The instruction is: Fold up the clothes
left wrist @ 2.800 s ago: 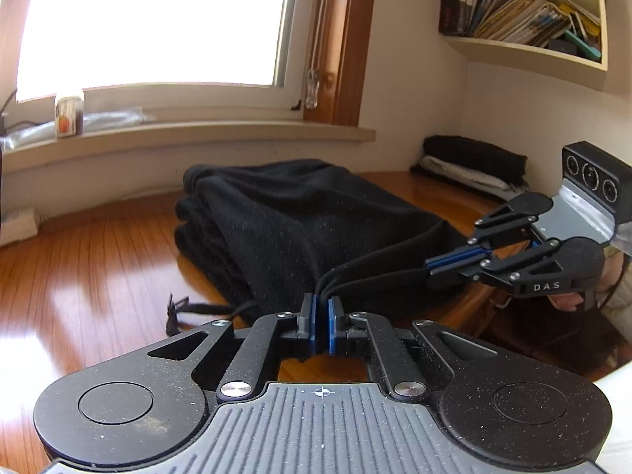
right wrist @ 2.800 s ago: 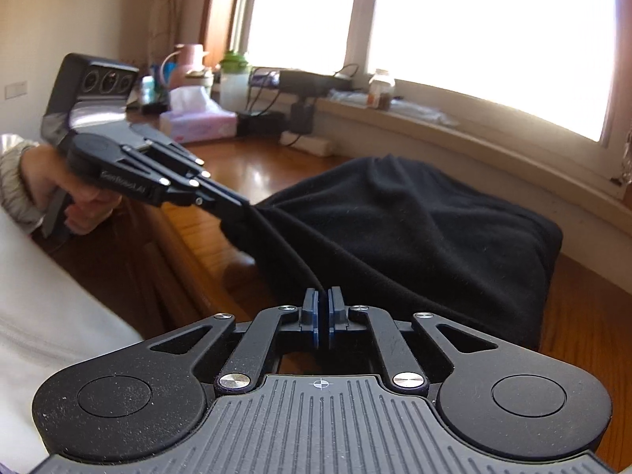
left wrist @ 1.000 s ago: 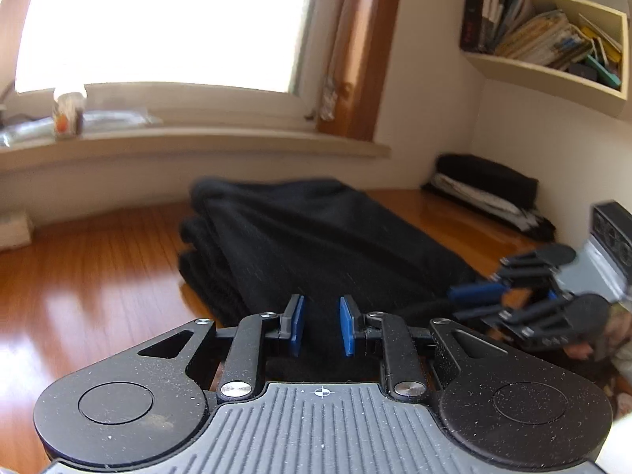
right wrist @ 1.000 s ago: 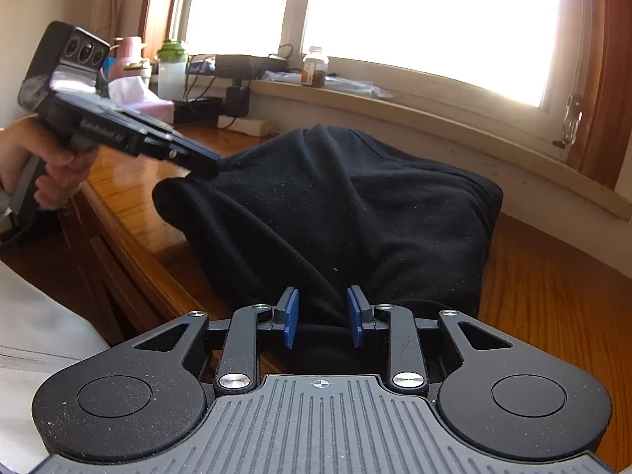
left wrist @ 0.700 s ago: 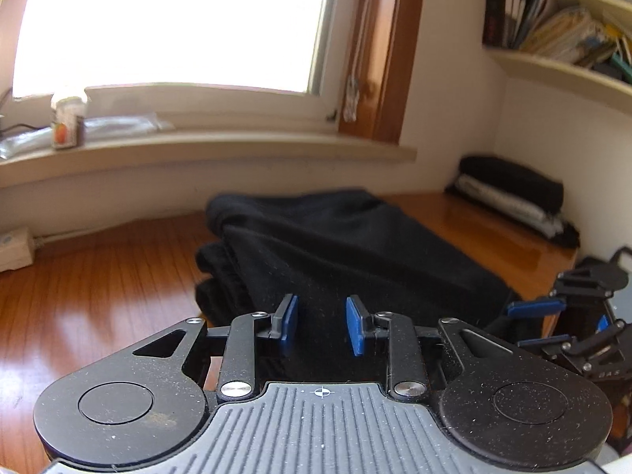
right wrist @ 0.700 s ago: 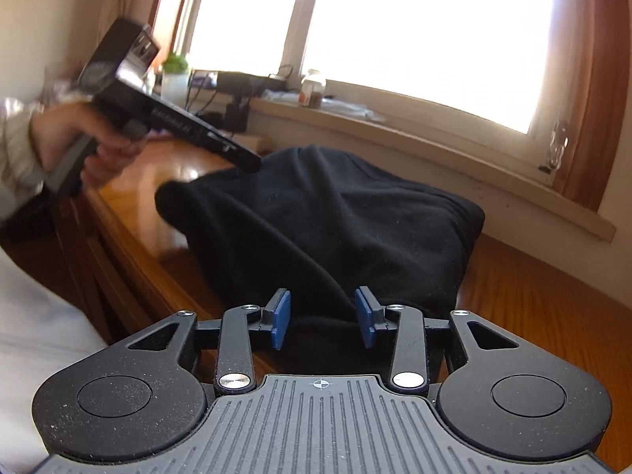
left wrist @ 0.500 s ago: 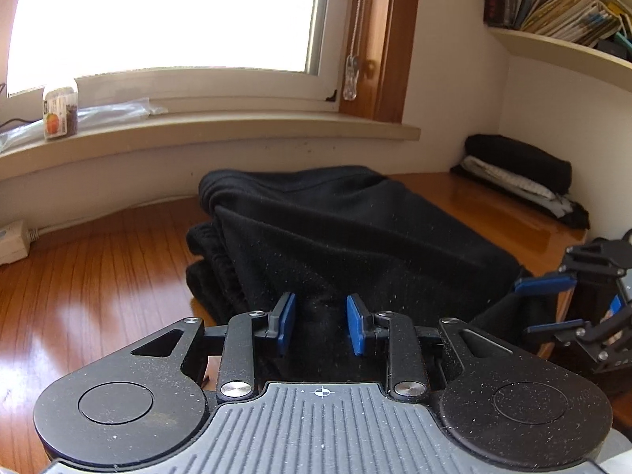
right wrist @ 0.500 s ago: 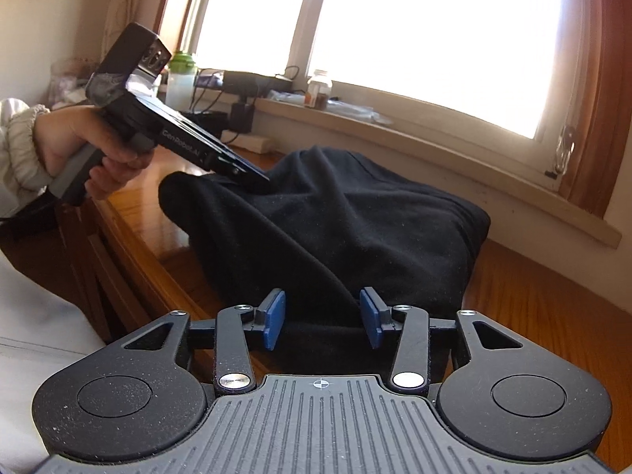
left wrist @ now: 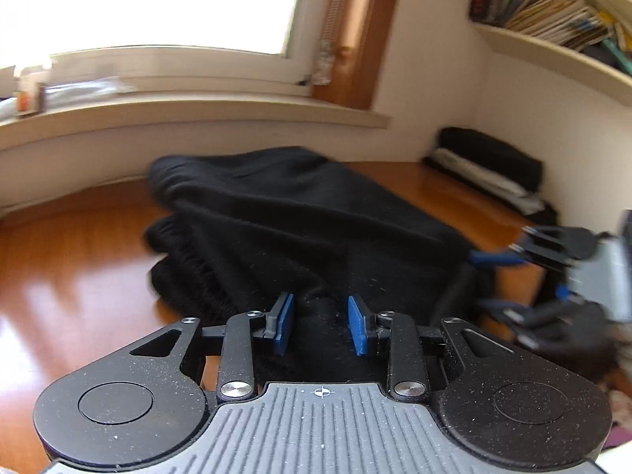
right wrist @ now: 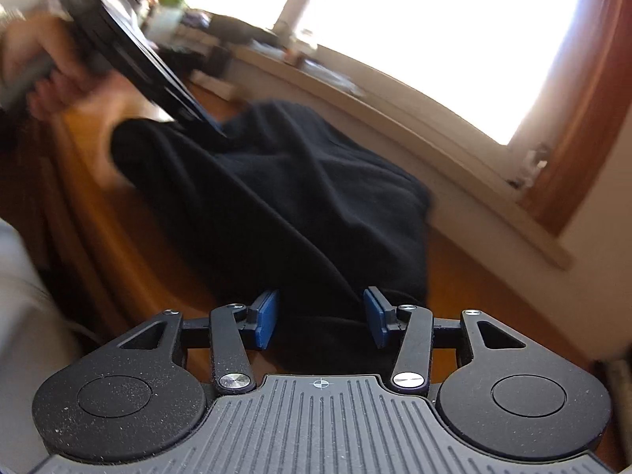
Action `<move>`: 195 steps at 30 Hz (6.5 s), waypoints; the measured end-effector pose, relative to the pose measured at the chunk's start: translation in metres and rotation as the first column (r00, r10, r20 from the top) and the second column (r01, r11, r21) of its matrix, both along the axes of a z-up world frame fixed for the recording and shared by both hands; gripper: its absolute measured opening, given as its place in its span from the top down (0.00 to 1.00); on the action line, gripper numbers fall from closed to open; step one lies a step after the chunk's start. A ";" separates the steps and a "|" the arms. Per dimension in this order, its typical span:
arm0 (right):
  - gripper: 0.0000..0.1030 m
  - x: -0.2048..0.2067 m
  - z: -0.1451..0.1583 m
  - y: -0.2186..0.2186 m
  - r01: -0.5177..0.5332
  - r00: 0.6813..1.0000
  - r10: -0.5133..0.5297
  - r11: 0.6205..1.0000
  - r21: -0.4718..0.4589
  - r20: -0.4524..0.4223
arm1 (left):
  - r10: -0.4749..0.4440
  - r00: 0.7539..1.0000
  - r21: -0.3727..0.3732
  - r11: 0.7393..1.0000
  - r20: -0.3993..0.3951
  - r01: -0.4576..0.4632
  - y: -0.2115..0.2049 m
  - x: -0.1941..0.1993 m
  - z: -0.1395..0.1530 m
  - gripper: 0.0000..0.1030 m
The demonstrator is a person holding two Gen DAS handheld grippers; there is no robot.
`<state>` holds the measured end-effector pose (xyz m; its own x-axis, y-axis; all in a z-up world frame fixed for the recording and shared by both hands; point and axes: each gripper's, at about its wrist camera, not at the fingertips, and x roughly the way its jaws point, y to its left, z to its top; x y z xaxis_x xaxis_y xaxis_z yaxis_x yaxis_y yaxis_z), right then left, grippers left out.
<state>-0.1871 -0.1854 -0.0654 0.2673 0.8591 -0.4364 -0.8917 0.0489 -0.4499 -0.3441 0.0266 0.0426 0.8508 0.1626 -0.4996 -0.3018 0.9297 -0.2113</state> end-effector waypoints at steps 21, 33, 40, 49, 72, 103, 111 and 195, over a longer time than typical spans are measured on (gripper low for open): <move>0.69 0.086 0.018 -0.019 0.240 0.916 -0.183 0.963 0.121 -0.357 | -0.101 0.990 0.222 0.968 -0.094 0.119 0.032 0.057 0.019 0.55; 0.63 0.022 0.007 -0.021 0.049 0.873 0.007 0.993 0.103 -0.487 | -0.021 0.997 0.143 0.989 -0.080 0.032 0.052 0.067 0.001 0.92; 0.55 -0.014 -0.002 -0.014 -0.024 0.962 0.055 0.993 0.118 -0.269 | -0.023 1.000 0.181 0.983 -0.015 0.026 0.043 0.059 0.019 0.99; 0.95 -0.006 -0.010 -0.018 -0.020 0.966 0.048 0.993 0.115 -0.253 | 0.081 0.994 0.159 0.983 0.067 -0.091 0.055 0.039 0.027 0.99; 0.54 0.021 -0.015 -0.022 0.044 0.998 -0.035 0.982 0.181 -0.056 | -0.262 0.948 0.216 0.930 -0.183 0.299 0.011 0.199 0.019 0.59; 0.55 0.053 -0.025 -0.021 0.029 0.999 -0.034 0.989 0.144 0.029 | -0.299 0.926 0.305 0.881 -0.230 0.361 -0.008 0.197 0.003 0.99; 0.92 0.056 -0.021 -0.022 -0.017 1.000 0.018 0.990 0.140 -0.006 | -0.197 0.980 0.250 0.950 0.011 0.188 0.020 0.174 0.023 0.99; 0.59 0.122 -0.004 0.055 0.295 0.907 -0.273 0.955 0.022 -0.320 | 0.166 0.986 -0.163 0.974 0.030 -0.159 0.090 0.064 -0.004 0.93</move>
<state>-0.0647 -0.1306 -0.0692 0.3658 0.7976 -0.4797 -0.9292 0.3420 -0.1400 -0.2805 0.1170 0.0387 0.8410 0.2216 -0.4936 -0.4332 0.8225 -0.3687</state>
